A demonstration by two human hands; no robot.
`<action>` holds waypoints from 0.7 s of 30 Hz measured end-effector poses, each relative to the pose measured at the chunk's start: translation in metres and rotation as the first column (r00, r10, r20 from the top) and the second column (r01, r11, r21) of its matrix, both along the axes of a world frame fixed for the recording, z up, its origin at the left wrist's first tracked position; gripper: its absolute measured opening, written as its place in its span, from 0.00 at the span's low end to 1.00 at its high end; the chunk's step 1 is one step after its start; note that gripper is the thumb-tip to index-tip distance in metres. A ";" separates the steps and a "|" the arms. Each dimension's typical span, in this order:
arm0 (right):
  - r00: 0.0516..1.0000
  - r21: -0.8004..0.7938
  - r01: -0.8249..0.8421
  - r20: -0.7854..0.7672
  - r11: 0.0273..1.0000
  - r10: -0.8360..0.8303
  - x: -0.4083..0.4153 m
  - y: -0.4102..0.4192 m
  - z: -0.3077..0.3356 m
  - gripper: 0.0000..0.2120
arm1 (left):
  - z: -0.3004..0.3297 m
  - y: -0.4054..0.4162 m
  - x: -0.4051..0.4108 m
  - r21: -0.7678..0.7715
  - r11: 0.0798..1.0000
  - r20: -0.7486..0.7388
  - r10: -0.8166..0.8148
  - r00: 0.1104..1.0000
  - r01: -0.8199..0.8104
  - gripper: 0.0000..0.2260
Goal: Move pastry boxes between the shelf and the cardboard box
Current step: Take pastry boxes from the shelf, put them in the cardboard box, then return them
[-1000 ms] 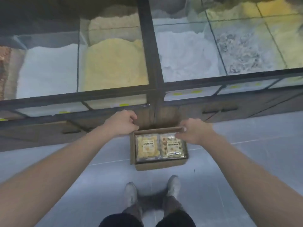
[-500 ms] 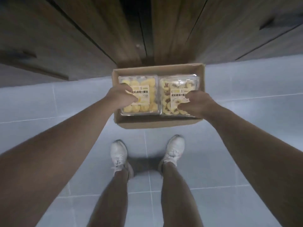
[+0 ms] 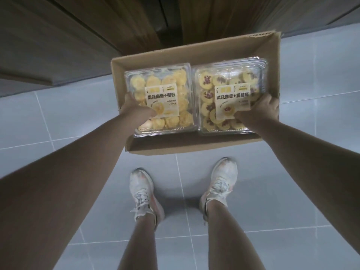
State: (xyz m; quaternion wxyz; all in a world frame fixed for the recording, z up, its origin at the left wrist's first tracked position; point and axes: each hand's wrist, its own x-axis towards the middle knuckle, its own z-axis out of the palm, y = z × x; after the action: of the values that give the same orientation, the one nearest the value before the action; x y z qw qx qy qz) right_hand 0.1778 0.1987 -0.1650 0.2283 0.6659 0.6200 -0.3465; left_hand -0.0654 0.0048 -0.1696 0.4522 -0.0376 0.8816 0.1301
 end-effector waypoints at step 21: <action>0.990 0.238 -0.001 -0.138 0.971 0.035 0.001 -0.013 0.053 0.36 | 0.053 0.019 0.003 0.241 0.953 0.056 0.175 0.983 -0.184 0.41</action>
State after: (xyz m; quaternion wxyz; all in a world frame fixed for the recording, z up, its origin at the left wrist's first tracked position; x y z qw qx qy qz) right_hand 0.1789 0.1852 -0.1122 0.1057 0.6566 0.6775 -0.3142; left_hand -0.0621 0.0238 -0.1166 0.4547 -0.0635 0.8438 0.2779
